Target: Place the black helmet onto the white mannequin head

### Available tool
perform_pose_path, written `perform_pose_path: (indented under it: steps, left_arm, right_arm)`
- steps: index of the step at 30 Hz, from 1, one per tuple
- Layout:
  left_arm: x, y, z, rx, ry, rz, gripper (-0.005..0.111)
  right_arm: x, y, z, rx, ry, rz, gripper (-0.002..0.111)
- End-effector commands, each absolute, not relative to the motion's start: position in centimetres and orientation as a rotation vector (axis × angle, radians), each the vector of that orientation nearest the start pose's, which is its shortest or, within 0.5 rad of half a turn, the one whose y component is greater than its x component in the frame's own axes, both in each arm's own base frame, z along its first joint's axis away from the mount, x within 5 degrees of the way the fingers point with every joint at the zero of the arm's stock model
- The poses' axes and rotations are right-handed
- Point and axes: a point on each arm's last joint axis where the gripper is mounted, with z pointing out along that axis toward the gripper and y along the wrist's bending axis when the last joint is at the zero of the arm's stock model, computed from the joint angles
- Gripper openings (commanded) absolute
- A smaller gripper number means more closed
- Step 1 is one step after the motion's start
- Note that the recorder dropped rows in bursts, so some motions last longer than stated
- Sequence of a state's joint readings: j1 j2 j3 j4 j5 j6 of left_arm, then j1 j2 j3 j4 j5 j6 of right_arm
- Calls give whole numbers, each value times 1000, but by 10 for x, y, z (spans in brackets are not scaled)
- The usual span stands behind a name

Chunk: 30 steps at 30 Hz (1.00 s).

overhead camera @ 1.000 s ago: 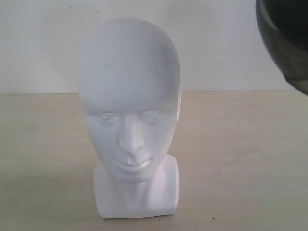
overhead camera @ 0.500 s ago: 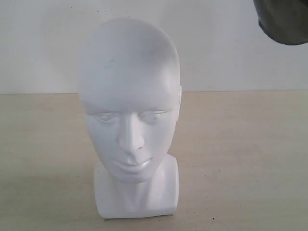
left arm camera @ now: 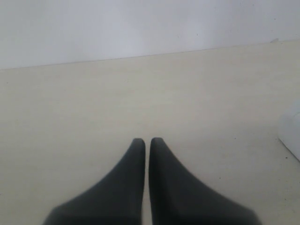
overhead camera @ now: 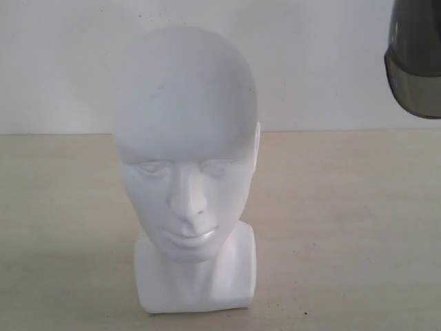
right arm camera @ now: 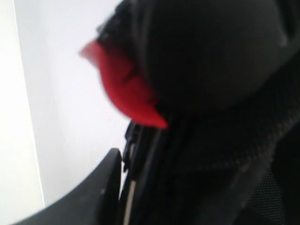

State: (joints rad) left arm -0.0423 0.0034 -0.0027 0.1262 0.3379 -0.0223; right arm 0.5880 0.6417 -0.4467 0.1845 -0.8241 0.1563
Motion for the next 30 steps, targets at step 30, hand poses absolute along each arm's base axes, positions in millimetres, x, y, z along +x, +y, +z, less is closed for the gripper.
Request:
perform_pose_path:
  steps: [30]
  left_arm:
    - [54,1,184,86,1809,64,4]
  right_arm:
    - [107,101,450,-211,530,1532,0]
